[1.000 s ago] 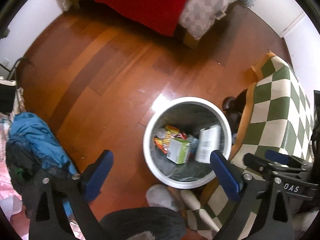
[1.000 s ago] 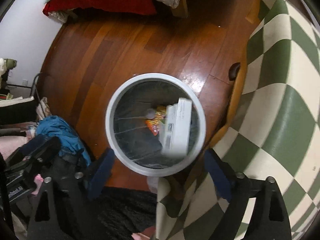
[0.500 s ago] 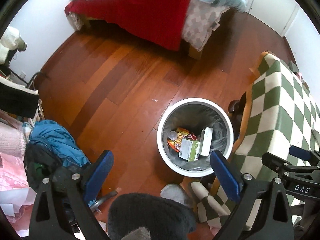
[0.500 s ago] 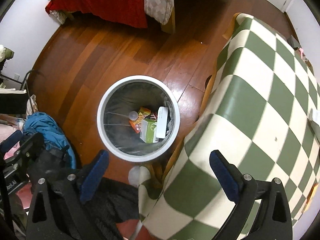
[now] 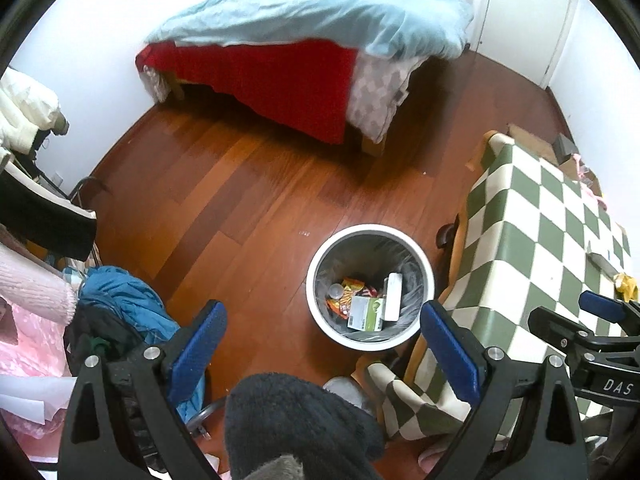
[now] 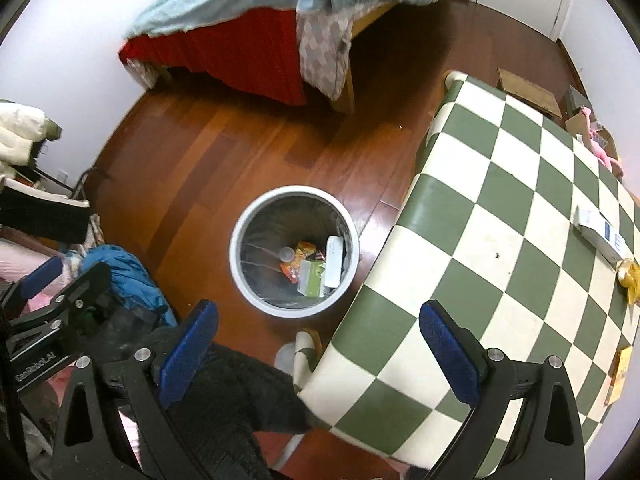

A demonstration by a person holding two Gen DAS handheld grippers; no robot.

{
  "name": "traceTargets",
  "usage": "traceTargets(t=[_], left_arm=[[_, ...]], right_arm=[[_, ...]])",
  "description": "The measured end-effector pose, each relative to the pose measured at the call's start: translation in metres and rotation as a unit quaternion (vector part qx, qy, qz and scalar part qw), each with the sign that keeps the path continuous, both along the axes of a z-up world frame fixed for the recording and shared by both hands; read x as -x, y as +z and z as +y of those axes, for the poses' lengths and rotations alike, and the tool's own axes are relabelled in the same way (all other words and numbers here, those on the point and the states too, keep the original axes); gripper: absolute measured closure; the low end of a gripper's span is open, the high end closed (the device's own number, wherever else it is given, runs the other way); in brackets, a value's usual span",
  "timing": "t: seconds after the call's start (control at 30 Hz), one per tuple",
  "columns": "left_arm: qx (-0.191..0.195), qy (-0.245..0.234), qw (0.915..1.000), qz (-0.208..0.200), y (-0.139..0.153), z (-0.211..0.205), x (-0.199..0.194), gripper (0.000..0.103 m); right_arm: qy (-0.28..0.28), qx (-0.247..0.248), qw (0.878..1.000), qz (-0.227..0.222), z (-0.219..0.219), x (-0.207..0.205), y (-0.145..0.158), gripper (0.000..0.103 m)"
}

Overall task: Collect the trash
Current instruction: 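Move both tools back toward the table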

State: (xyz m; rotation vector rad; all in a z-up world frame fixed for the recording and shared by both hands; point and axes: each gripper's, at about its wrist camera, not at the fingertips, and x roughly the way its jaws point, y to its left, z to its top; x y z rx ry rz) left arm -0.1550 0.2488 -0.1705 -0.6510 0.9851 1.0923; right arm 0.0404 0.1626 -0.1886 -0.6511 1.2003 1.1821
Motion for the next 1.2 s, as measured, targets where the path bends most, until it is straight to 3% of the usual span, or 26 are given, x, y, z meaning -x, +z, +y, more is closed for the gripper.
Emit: traceTargets(t=[0.3, 0.47, 0.57, 0.7, 0.93, 1.03, 1.2], left_arm=[[-0.029, -0.017, 0.9992, -0.021, 0.042, -0.037, -0.022, 0.004], [-0.031, -0.063, 0.9973, -0.023, 0.04, -0.058, -0.08, 0.004], [-0.02, -0.106, 0.994, -0.018, 0.02, -0.073, -0.135, 0.004], [0.002, -0.163, 0.9866, -0.008, -0.017, -0.097, -0.209, 0.001], [0.055, -0.252, 0.9659, 0.028, -0.097, -0.156, -0.346, 0.0], [0.055, -0.278, 0.9574, 0.055, -0.12, -0.178, -0.38, 0.0], [0.034, -0.311, 0.9456, 0.09, -0.134, -0.192, -0.409, 0.0]], right_arm=[[-0.035, -0.068, 0.994, 0.074, -0.059, -0.026, 0.057, 0.002], [-0.089, -0.08, 0.99, 0.075, -0.11, -0.078, 0.07, 0.002], [-0.134, -0.062, 0.988, 0.055, -0.151, -0.126, 0.064, 0.001], [-0.209, -0.011, 0.977, 0.024, -0.211, -0.205, 0.035, 0.001], [-0.302, 0.118, 0.946, -0.006, -0.31, -0.351, -0.058, 0.002], [-0.313, 0.146, 0.938, 0.002, -0.329, -0.392, -0.093, 0.002], [-0.307, 0.168, 0.937, 0.009, -0.337, -0.424, -0.132, 0.002]])
